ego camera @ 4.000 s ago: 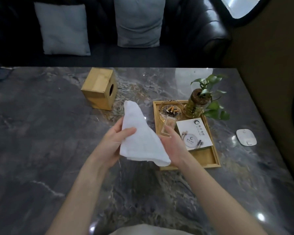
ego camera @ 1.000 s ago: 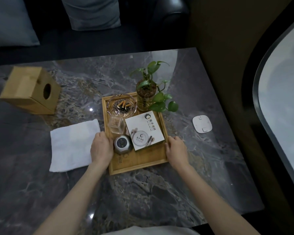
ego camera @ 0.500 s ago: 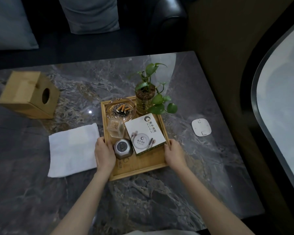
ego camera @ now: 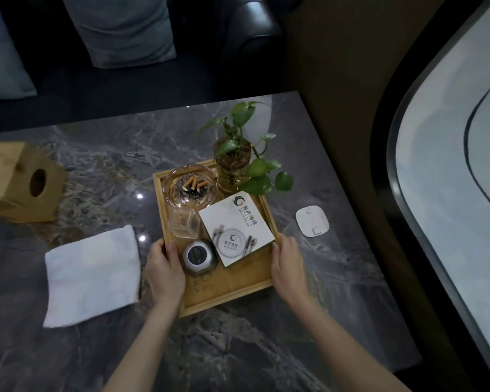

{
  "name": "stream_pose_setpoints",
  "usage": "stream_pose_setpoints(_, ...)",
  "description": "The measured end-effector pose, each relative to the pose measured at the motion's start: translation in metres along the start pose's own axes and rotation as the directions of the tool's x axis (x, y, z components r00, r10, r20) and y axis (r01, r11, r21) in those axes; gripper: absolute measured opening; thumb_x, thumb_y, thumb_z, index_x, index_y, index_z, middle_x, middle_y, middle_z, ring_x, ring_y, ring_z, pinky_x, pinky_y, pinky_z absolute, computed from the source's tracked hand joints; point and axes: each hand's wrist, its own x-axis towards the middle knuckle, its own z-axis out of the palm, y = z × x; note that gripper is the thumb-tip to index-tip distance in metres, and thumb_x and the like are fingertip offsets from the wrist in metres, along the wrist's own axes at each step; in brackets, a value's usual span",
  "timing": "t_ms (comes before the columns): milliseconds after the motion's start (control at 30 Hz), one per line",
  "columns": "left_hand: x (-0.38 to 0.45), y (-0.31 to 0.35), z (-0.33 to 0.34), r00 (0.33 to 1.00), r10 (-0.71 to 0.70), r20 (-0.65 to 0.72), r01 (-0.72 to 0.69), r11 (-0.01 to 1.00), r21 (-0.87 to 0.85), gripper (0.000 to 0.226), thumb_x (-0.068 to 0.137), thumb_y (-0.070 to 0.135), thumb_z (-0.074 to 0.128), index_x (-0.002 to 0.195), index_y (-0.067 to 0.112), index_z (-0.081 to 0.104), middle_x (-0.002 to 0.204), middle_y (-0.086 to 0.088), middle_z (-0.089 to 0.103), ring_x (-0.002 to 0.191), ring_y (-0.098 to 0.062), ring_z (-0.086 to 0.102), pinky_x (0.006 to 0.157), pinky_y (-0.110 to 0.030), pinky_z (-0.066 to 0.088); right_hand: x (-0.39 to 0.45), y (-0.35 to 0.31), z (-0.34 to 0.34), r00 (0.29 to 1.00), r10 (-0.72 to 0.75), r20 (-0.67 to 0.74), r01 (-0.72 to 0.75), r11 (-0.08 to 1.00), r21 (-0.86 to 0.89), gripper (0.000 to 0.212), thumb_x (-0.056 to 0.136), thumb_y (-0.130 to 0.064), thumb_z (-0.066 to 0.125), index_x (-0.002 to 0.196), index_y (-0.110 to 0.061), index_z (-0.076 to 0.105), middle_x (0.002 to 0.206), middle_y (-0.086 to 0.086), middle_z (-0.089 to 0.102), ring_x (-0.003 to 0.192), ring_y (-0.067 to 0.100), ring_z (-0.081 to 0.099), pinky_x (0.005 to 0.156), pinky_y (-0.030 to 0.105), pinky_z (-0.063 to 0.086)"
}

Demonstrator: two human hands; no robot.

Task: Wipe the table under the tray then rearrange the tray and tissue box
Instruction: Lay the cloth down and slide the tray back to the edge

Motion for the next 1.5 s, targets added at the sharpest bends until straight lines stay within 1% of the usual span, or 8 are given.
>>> stream_pose_setpoints(100,-0.001,0.02,0.014,0.999,0.033,-0.005,-0.033,0.999,-0.033,0.026,0.095,0.022,0.042,0.104,0.002,0.056,0.1,-0.019,0.063,0.085,-0.021,0.049,0.073,-0.033,0.036,0.014,0.009,-0.016,0.999,0.003,-0.035,-0.003,1.0,0.005,0.024,0.096,-0.016,0.037,0.116,-0.01,0.05,0.107,0.01,0.054,0.094,0.019,0.051,0.078,0.026,0.037)
stream_pose_setpoints(233,-0.004,0.041,0.04,0.998,0.057,0.01,-0.056,0.997,-0.053,0.026,0.095,0.023,0.041,0.104,0.003,0.055,0.099,-0.018,0.063,0.083,-0.02,0.051,0.072,-0.032,0.036,0.029,0.024,-0.041,0.997,0.008,-0.076,-0.009,1.0,-0.009,0.024,0.096,-0.017,0.038,0.115,-0.01,0.051,0.11,0.008,0.054,0.087,0.011,0.044,0.075,0.023,0.035)
stream_pose_setpoints(367,-0.01,0.058,0.071,0.998,0.064,0.021,-0.062,0.996,-0.064,0.025,0.095,0.021,0.043,0.103,0.002,0.056,0.099,-0.019,0.063,0.083,-0.02,0.05,0.072,-0.031,0.035,0.042,0.044,-0.066,0.993,0.012,-0.117,-0.016,0.999,-0.031,0.024,0.095,-0.014,0.039,0.114,-0.008,0.053,0.105,0.011,0.054,0.088,0.02,0.054,0.071,0.026,0.037)
stream_pose_setpoints(733,-0.035,0.087,0.136,0.997,0.023,0.079,-0.017,0.996,-0.082,0.021,0.094,0.019,0.042,0.097,0.004,0.056,0.094,-0.016,0.062,0.084,-0.027,0.055,0.071,-0.033,0.037,0.06,0.1,-0.103,0.989,0.075,-0.125,-0.078,0.997,-0.018,0.026,0.095,-0.008,0.039,0.116,-0.004,0.053,0.108,0.016,0.056,0.092,0.027,0.058,0.074,0.025,0.04)
stream_pose_setpoints(933,-0.044,0.091,0.152,0.996,-0.005,0.094,0.008,1.0,-0.029,0.02,0.094,0.017,0.043,0.099,0.003,0.057,0.098,-0.019,0.063,0.084,-0.021,0.051,0.073,-0.031,0.035,0.062,0.116,-0.105,0.984,0.12,-0.13,-0.12,0.993,0.008,0.026,0.094,-0.005,0.039,0.115,-0.001,0.053,0.105,0.017,0.056,0.087,0.023,0.055,0.072,0.026,0.038)
stream_pose_setpoints(1133,-0.04,0.09,0.157,0.996,-0.026,0.084,0.025,1.0,0.018,0.02,0.093,0.015,0.044,0.1,0.002,0.057,0.099,-0.02,0.063,0.088,-0.029,0.055,0.074,-0.032,0.035,0.069,0.121,-0.101,0.985,0.139,-0.105,-0.138,0.99,0.013,0.026,0.095,-0.008,0.038,0.114,-0.002,0.054,0.104,0.016,0.056,0.08,0.013,0.046,0.07,0.023,0.035)
stream_pose_setpoints(1367,-0.04,0.095,0.156,0.997,-0.022,0.078,0.018,0.999,0.048,0.015,0.094,0.013,0.043,0.091,0.004,0.055,0.09,-0.015,0.06,0.079,-0.02,0.048,0.067,-0.028,0.03,0.071,0.121,-0.103,0.987,0.132,-0.089,-0.127,0.99,0.057,0.026,0.095,-0.008,0.039,0.115,-0.001,0.055,0.105,0.018,0.056,0.084,0.016,0.048,0.073,0.022,0.035)
stream_pose_setpoints(1500,-0.035,0.099,0.147,0.993,0.034,0.116,-0.059,0.974,0.22,0.018,0.093,0.017,0.046,0.081,0.006,0.054,0.08,-0.012,0.059,0.073,-0.025,0.051,0.062,-0.032,0.033,0.068,0.118,-0.104,0.988,0.124,-0.096,-0.116,0.99,0.085,0.027,0.094,-0.006,0.041,0.116,-0.001,0.056,0.106,0.018,0.056,0.087,0.013,0.047,0.075,0.019,0.035)
